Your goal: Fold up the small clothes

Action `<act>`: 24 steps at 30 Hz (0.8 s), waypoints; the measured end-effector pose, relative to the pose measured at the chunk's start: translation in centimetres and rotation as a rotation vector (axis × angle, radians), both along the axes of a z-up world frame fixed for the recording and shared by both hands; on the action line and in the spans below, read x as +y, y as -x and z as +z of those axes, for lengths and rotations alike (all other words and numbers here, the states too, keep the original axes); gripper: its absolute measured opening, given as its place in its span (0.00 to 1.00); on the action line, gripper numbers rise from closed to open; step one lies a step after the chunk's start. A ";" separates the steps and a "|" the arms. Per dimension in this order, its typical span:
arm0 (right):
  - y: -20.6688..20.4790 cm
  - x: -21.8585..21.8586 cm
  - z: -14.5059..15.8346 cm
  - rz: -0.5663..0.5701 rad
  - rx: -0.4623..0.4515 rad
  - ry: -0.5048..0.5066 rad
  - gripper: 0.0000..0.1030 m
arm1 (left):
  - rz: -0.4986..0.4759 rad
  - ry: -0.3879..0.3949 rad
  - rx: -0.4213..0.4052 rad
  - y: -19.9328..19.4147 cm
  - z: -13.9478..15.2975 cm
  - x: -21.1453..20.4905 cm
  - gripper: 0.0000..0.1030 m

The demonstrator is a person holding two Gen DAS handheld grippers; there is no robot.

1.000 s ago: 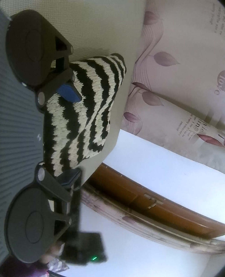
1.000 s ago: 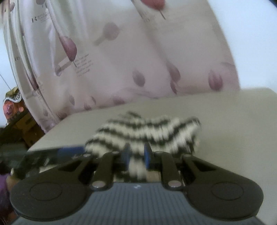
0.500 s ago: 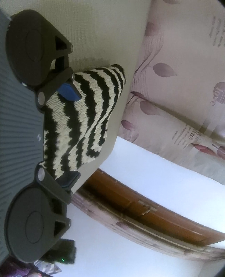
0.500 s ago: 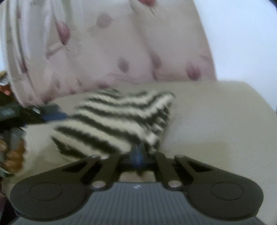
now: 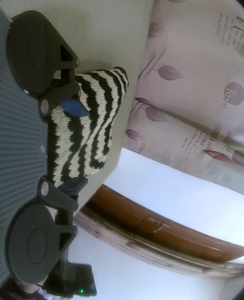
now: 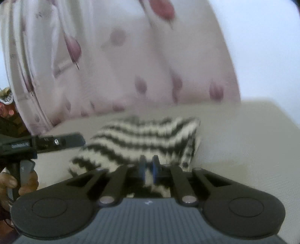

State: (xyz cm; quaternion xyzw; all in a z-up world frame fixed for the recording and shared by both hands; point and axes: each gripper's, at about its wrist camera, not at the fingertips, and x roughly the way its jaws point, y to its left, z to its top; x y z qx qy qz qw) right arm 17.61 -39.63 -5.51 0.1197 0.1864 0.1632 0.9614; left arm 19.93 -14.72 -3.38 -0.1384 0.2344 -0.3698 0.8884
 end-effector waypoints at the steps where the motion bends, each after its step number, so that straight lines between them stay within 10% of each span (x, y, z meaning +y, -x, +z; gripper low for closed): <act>1: -0.4 0.1 -0.7 0.022 0.027 -0.029 0.08 | -0.005 -0.005 -0.002 0.0 -0.1 -0.1 0.72; 16: 1.7 -1.4 -2.9 -0.006 0.033 0.014 0.01 | -0.046 -0.061 0.006 0.2 -1.2 -0.8 0.74; 24: 2.6 -0.7 1.7 -0.027 -0.143 -0.028 0.03 | -0.059 -0.053 0.021 0.2 -1.6 -0.8 0.74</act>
